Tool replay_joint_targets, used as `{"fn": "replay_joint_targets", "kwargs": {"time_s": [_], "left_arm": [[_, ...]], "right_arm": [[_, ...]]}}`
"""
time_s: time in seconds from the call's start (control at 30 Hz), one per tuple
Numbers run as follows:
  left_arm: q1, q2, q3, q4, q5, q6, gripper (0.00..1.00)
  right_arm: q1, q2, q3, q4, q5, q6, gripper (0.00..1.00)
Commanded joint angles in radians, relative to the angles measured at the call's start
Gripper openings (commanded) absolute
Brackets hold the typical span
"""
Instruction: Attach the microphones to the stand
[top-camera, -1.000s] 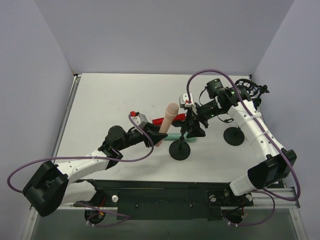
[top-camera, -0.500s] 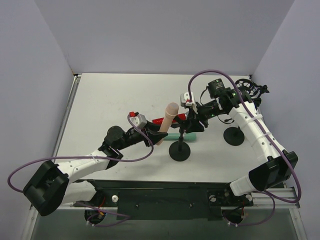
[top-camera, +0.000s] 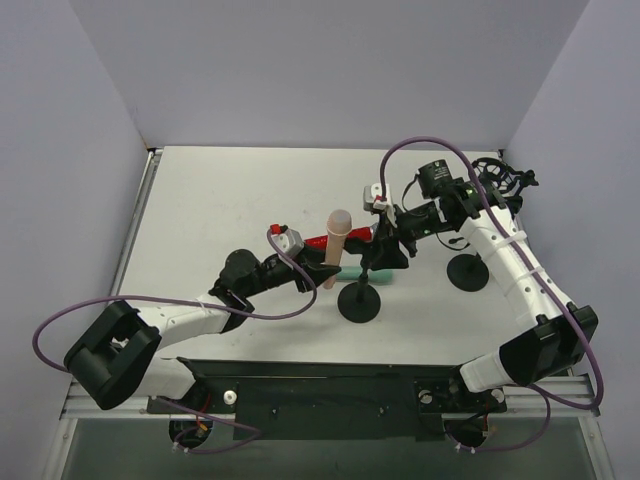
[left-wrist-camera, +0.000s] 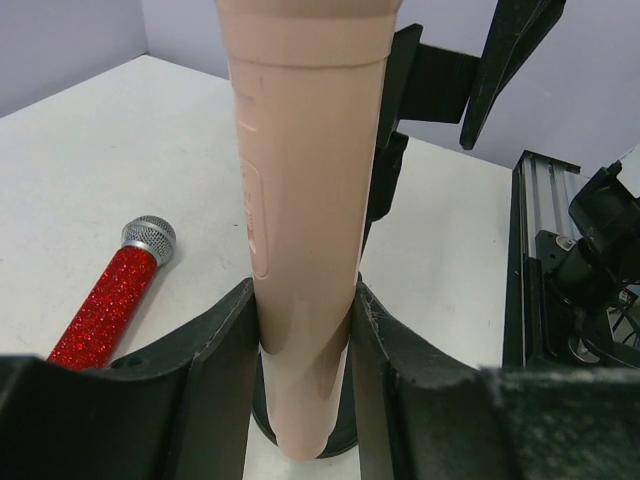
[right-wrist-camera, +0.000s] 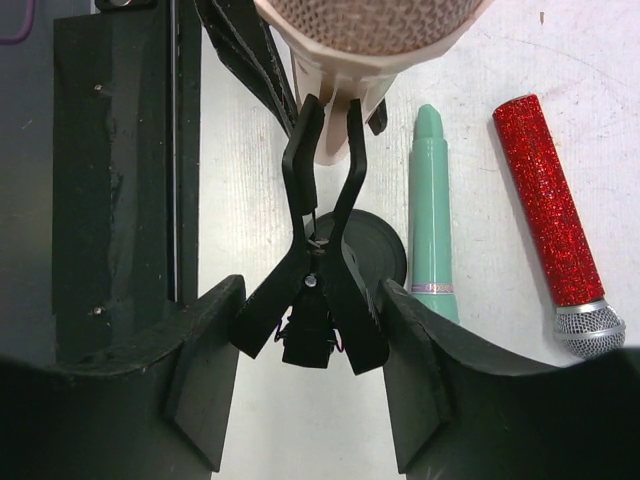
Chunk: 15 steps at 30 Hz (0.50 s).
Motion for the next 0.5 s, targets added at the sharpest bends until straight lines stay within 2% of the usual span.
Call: {"fn": "replay_joint_targets", "kwargs": {"time_s": [0.0,0.07,0.17,0.27,0.33,0.4,0.47], "left_arm": [[-0.018,0.004,0.052,0.087,0.033,0.015,0.00],[-0.018,0.002,0.055,0.087,0.027,0.020,0.00],[-0.017,0.004,0.063,0.084,0.025,0.031,0.00],[-0.017,0.008,0.075,0.057,0.025,0.052,0.00],[-0.018,0.008,0.081,0.048,0.025,0.065,0.00],[-0.017,0.004,0.089,0.035,0.025,0.075,0.00],[-0.018,0.004,0.101,0.019,0.025,0.087,0.00]], "right_arm": [[0.005,-0.017,-0.032,0.023,-0.051,0.050,0.45],[0.005,-0.014,-0.032,0.027,-0.048,0.056,0.48],[0.005,-0.014,-0.033,0.027,-0.053,0.057,0.58],[0.005,-0.013,-0.033,0.029,-0.056,0.065,0.59],[0.005,-0.014,-0.036,0.035,-0.051,0.076,0.56],[0.005,-0.017,-0.039,0.049,-0.045,0.091,0.42],[0.003,-0.017,-0.039,0.052,-0.036,0.093,0.16]]}}
